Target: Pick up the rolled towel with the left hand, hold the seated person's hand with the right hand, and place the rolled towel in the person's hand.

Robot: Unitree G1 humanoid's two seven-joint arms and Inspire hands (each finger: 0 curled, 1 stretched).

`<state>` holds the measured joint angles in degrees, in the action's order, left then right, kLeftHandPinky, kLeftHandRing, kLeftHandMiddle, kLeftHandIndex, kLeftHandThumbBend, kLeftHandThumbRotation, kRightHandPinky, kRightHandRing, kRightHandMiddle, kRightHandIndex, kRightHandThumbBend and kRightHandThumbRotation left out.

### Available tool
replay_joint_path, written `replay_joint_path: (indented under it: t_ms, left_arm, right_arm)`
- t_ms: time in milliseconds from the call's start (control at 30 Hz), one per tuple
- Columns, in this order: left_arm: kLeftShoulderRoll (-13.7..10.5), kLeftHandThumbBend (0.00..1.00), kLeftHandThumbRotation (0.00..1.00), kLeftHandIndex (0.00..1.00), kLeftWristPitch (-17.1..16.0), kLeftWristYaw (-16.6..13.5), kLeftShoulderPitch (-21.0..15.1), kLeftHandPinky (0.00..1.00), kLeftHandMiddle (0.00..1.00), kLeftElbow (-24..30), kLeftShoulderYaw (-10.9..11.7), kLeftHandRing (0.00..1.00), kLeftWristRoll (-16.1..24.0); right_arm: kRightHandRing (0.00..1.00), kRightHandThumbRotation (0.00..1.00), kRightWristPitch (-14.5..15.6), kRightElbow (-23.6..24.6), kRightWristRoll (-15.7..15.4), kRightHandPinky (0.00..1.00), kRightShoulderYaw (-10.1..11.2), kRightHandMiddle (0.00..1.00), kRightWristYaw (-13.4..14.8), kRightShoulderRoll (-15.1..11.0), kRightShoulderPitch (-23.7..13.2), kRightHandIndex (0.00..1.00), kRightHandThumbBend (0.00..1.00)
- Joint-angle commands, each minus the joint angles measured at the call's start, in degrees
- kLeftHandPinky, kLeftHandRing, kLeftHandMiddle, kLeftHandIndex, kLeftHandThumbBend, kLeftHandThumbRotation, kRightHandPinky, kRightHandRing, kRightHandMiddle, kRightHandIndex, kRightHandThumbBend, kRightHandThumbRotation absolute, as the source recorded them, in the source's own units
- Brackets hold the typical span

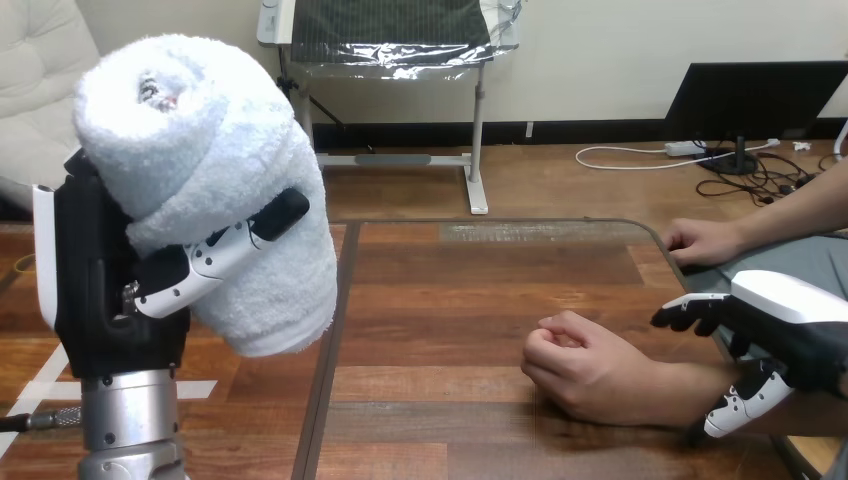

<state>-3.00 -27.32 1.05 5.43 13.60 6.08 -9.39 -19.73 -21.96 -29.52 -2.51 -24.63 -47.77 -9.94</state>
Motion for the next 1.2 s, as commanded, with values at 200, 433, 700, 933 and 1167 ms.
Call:
replay_joint_path:
  t_ms: [200,433,700,933,1167]
  left_arm:
    - [0.2,0.45,0.00,0.36,-1.2,0.2,-3.1,0.18,0.32,0.6,1.4,0.24,-0.4]
    - [0.2,0.45,0.00,0.36,-1.2,0.0,-3.0,0.18,0.32,0.8,1.8,0.25,0.2]
    - [0.5,0.46,0.00,0.36,-0.5,-0.3,-2.8,0.18,0.32,1.5,2.1,0.25,-0.1]
    - [0.4,0.47,0.00,0.36,0.2,-0.6,-2.7,0.18,0.33,2.1,2.2,0.25,-0.2]
    - [0.5,0.47,0.00,0.36,0.2,-1.3,-2.8,0.18,0.32,2.3,2.3,0.24,0.6]
  right_arm:
    - [0.80,0.13,2.3,-2.1,-2.0,0.60,-2.4,0.81,-0.2,-1.5,-3.5,0.81,1.00]
    - [0.79,0.13,2.9,-2.5,-3.6,0.60,-3.9,0.80,-0.2,-1.4,-3.5,0.80,1.00]
    - [0.75,0.14,3.5,-3.3,-4.4,0.57,-4.9,0.78,-0.1,-0.6,-3.2,0.79,1.00]
    - [0.72,0.16,3.3,-3.8,-4.7,0.54,-5.8,0.77,0.2,-0.4,-2.9,0.78,0.99]
    - [0.72,0.17,4.8,-3.1,-5.5,0.54,-6.7,0.78,-0.7,0.0,-2.4,0.79,0.93]
